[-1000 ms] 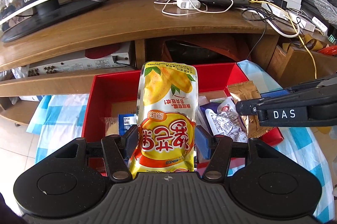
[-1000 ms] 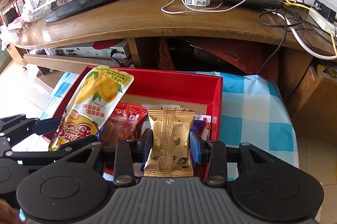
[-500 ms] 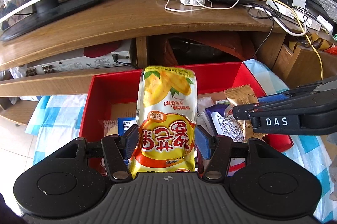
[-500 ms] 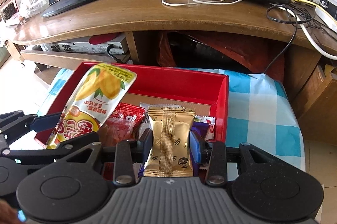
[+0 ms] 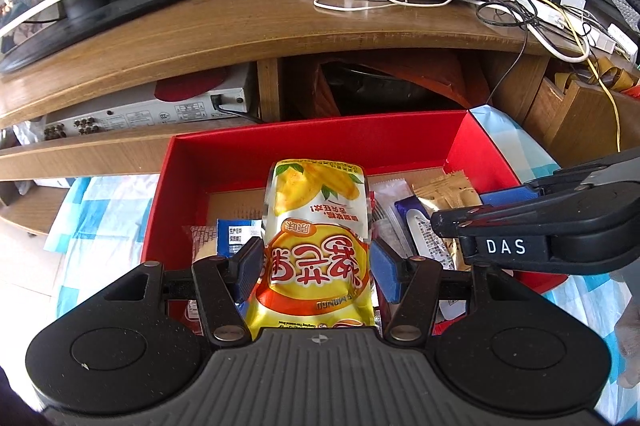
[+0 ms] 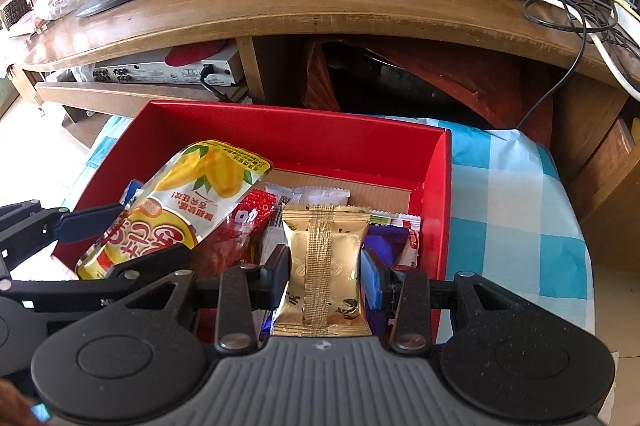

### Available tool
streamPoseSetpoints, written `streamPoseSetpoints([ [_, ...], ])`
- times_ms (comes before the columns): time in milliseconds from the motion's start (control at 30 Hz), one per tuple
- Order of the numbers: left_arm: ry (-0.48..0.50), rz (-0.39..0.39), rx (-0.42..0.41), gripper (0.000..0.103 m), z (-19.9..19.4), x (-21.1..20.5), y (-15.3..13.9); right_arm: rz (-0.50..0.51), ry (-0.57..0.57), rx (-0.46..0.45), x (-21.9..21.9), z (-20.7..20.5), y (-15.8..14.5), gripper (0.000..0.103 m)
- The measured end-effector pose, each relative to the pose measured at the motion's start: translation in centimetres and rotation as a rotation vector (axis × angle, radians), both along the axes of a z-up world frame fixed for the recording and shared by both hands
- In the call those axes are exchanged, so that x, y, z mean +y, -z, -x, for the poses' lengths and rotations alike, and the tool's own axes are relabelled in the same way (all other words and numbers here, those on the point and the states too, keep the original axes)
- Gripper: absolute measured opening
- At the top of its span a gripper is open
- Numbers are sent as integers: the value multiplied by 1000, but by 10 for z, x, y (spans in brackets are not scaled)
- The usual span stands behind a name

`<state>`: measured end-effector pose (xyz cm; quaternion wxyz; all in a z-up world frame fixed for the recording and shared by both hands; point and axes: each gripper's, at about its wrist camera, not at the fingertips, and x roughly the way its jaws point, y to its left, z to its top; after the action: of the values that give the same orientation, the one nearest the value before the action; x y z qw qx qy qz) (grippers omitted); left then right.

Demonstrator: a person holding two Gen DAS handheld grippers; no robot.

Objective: Organize snacks
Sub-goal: 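Lower both snacks into the box and open both grippers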

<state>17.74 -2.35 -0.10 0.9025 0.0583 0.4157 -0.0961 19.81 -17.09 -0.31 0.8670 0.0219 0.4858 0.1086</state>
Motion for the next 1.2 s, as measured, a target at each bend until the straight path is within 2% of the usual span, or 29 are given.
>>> streamPoseSetpoints([
  [767, -10, -7, 5, 68, -5, -3, 6, -7, 13, 15, 1, -8, 10, 46],
  [1000, -14, -1, 12, 71, -4, -1, 4, -8, 26, 30, -2, -6, 11, 52],
  [1200, -31, 5, -12, 80, -1, 3, -3, -21, 43, 21, -6, -3, 6, 61],
])
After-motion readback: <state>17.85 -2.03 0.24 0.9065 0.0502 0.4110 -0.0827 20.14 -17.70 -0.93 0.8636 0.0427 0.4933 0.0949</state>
